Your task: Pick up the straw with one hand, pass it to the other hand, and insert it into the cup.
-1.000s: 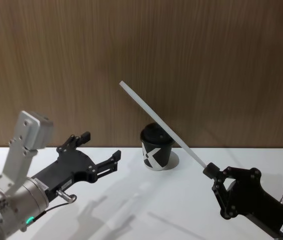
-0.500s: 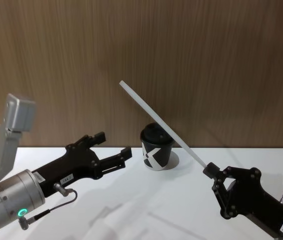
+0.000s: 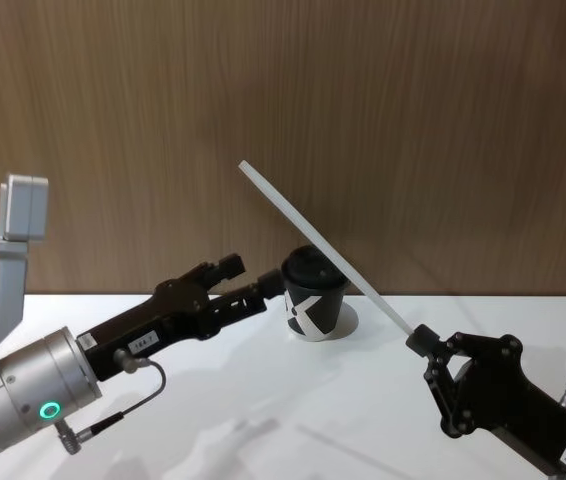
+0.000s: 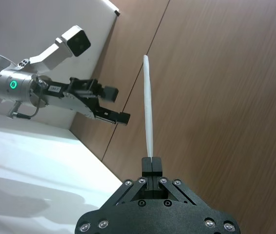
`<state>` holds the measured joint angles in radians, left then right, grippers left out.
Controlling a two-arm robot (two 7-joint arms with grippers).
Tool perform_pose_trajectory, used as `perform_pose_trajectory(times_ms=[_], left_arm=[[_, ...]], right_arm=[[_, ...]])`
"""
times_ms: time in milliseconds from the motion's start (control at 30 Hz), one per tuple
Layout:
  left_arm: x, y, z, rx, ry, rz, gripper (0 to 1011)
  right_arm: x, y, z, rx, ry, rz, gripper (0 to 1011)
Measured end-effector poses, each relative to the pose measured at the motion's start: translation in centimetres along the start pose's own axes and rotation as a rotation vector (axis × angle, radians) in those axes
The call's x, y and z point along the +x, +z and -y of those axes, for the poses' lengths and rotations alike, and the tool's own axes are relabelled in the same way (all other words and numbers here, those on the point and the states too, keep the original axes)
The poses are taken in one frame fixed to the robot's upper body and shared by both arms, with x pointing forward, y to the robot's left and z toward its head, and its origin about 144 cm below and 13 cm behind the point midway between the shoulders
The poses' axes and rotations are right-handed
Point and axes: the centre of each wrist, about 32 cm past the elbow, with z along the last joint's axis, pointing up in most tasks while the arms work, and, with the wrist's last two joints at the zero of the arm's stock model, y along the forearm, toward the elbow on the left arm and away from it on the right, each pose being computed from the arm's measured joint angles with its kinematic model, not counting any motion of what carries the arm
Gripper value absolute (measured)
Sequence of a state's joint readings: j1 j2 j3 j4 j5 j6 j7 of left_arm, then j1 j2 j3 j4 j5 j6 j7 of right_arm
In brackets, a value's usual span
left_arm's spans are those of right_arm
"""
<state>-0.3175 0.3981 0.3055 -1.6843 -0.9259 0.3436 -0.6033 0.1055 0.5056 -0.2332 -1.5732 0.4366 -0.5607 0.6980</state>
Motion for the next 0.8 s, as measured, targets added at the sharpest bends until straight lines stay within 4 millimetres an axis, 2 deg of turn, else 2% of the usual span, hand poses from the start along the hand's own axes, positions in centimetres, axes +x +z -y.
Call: perform_pose_trajectory(times_ms=[800], left_arm=[[1.5,-1.5,3.1,-0.195,-0.203,-0.319,1000]], right_arm=[[0.0,0.0,0.0,0.0,0.0,0.0,1]])
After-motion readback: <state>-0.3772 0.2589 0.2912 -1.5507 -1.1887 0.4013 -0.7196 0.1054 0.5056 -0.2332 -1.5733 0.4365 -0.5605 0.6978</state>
